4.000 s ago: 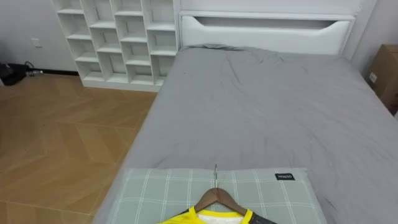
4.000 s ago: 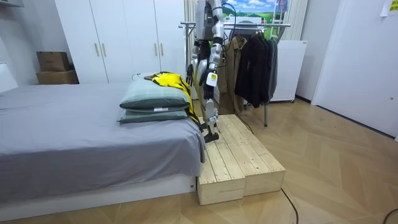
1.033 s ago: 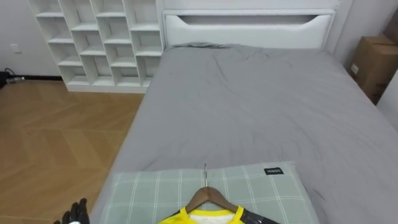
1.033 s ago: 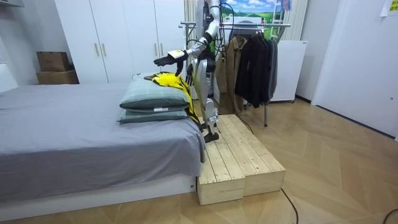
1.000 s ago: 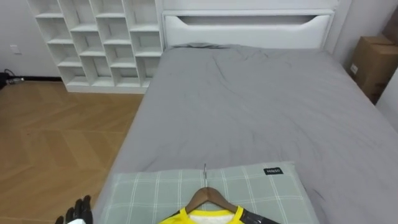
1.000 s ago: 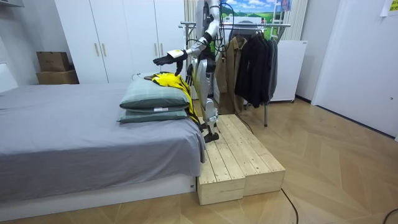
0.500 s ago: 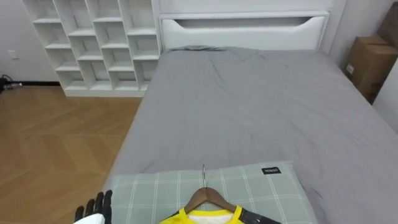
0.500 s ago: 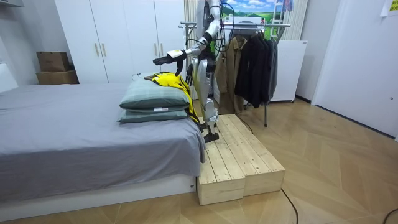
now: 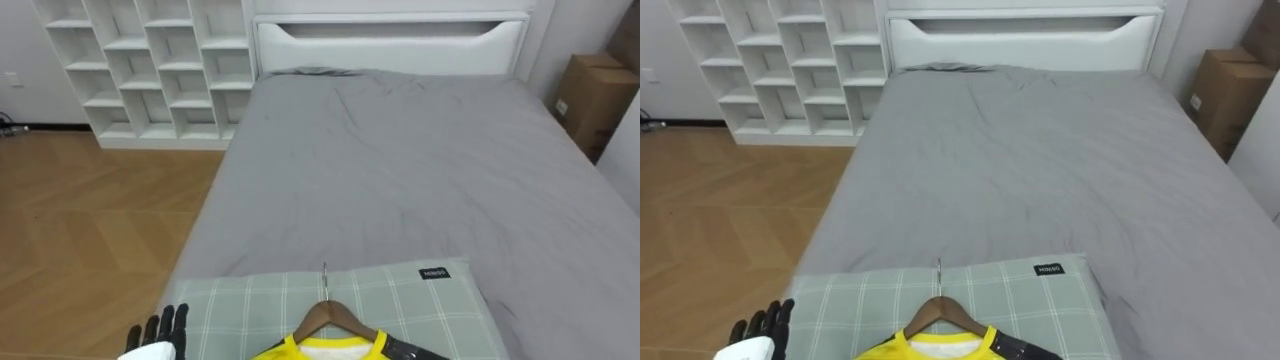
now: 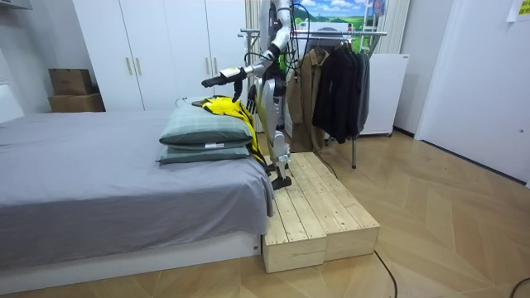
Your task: Hang clothes
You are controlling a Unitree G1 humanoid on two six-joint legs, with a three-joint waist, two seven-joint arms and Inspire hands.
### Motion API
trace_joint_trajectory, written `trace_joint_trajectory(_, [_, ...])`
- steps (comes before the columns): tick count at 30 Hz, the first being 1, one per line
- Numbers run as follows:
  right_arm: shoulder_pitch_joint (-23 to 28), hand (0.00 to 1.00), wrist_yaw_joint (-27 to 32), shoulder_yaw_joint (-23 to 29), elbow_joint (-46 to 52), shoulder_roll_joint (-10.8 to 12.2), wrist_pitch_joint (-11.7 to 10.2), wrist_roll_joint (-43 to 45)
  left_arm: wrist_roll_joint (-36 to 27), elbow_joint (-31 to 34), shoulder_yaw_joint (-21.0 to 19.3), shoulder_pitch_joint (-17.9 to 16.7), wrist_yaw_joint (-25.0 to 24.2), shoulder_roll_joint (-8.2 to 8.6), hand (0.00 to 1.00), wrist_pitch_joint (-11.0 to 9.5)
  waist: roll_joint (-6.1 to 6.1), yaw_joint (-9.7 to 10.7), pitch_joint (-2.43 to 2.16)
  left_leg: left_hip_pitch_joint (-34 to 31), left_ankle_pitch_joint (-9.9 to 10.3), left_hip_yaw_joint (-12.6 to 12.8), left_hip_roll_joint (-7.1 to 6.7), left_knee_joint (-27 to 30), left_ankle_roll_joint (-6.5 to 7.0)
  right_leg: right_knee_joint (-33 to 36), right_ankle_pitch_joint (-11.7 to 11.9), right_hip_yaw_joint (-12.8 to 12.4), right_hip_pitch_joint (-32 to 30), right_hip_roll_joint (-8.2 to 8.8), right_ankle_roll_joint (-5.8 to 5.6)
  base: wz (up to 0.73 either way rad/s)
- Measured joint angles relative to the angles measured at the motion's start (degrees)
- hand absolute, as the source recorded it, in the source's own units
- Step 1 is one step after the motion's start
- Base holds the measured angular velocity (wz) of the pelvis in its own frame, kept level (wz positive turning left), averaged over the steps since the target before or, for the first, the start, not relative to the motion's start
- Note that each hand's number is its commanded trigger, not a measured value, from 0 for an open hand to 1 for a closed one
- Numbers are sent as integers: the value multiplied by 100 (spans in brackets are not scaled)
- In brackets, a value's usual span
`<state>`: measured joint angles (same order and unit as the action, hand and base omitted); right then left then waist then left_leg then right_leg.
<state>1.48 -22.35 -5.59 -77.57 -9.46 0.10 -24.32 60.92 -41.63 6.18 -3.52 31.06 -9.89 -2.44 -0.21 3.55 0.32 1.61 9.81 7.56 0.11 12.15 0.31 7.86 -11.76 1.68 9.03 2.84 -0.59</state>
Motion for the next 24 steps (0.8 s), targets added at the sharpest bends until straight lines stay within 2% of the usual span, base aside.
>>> trace_joint_trajectory(11, [-70, 0, 53, -100, -33, 23, 8, -22, -2, -13, 334, 101, 126, 1, 0, 251, 10, 243, -27, -7, -15, 15, 3, -58, -21, 3, 3, -3, -41, -2, 5, 0])
trace_joint_trajectory(16, [-81, 0, 53, -106, -34, 18, 10, -24, 1, -12, 357, 106, 125, 1, 0, 311, 38, 267, -48, -16, -15, 38, 4, -77, -21, 8, 4, 4, -71, -1, 5, -1])
trace_joint_trajectory(24, [-123, 0, 53, -119, -57, 1, 10, 5, 2, -11, 481, 181, 111, 19, 0, 395, 73, 282, -48, -40, -15, 46, 6, -76, -21, 12, 7, -3, -105, -1, 8, 0])
